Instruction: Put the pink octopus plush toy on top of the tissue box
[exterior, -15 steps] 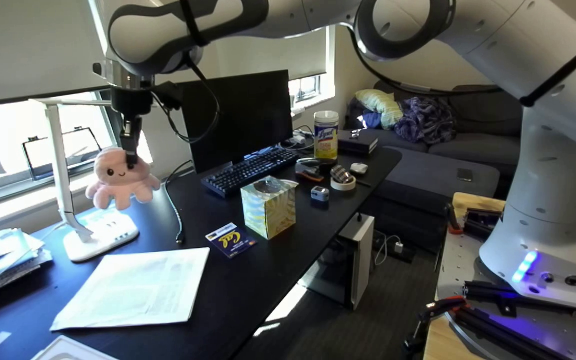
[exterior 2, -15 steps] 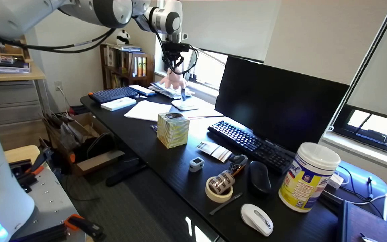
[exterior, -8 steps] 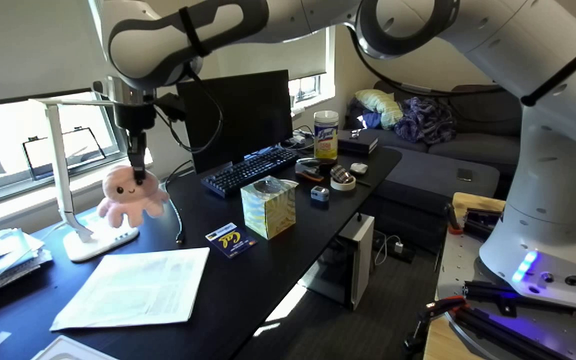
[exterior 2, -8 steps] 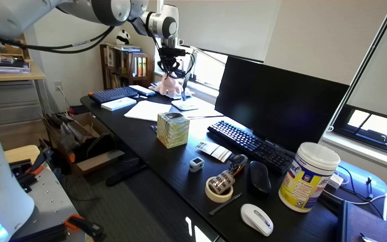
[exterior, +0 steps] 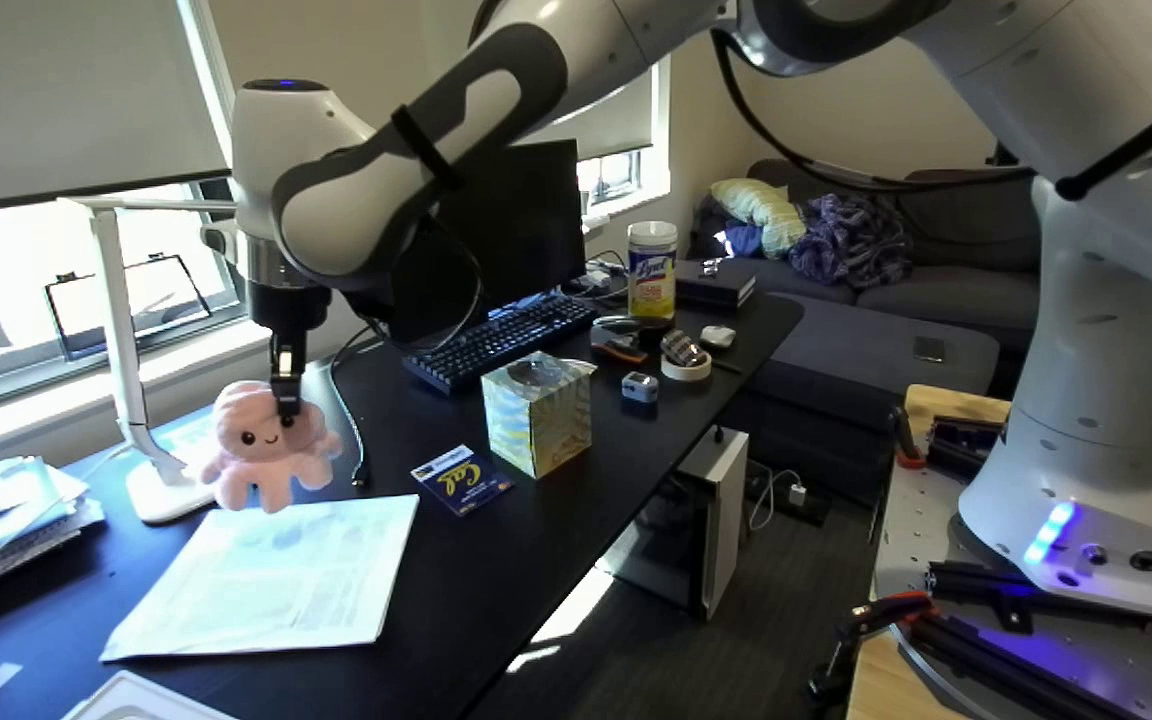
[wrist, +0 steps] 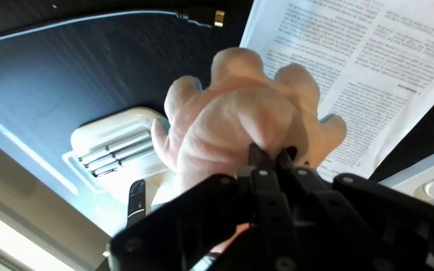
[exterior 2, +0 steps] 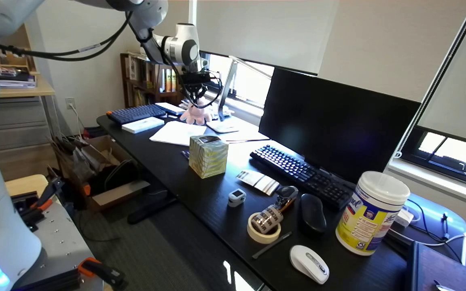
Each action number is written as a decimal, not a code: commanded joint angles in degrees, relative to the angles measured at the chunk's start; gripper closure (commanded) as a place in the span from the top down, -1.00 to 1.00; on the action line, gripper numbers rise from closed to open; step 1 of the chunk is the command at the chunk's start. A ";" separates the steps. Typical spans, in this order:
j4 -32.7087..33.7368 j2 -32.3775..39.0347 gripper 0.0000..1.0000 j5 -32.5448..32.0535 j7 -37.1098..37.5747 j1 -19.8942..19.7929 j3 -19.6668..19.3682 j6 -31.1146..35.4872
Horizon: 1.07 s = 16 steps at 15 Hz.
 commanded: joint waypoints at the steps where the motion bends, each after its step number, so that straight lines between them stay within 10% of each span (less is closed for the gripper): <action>1: -13.67 -8.28 -0.94 -4.51 7.33 0.36 -1.44 9.86; 4: -22.09 -12.52 -0.94 -12.06 17.65 3.92 -7.07 21.31; 5: -13.58 -7.07 -0.89 -9.08 11.64 0.51 -2.26 14.57; 10: -19.61 -10.70 -0.94 -11.56 16.54 2.46 -5.28 19.59; 11: -20.75 -11.53 -0.94 -6.75 8.59 -2.77 2.30 17.60; 16: -30.12 -18.43 -0.94 -2.89 7.54 -7.25 6.64 12.33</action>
